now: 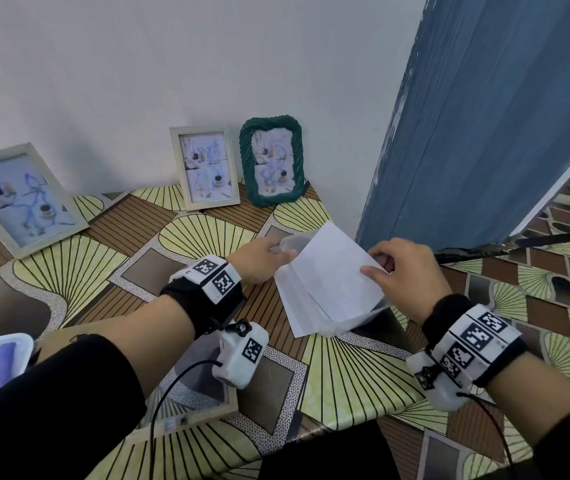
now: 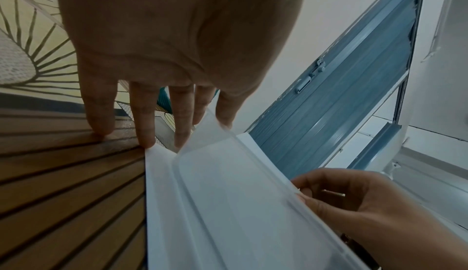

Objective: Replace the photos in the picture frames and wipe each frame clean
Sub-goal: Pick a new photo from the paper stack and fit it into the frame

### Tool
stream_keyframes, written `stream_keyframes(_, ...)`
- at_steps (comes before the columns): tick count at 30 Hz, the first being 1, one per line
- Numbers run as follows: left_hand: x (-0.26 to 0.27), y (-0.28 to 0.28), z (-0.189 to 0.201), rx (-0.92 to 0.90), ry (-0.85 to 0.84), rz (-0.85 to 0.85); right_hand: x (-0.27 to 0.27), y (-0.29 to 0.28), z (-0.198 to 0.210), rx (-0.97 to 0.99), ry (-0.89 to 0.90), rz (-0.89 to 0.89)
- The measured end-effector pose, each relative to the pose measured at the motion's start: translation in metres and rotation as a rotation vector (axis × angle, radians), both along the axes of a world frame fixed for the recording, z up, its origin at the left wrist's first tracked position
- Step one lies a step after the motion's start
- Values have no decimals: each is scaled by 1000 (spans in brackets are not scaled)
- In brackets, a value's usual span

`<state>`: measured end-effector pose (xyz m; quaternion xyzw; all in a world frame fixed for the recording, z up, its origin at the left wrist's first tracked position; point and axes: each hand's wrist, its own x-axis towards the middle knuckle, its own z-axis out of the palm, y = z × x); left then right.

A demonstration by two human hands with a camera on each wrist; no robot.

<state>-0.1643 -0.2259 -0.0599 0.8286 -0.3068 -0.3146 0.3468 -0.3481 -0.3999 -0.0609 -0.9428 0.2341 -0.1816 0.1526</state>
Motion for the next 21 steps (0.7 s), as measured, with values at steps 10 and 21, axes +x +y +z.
stream_keyframes(10,-3,-3,3,3,-63,-7,12,9,1,-23,81,-75)
stream_keyframes(21,-7,-4,5,-12,-64,3,11,15,8,-192,211,-93)
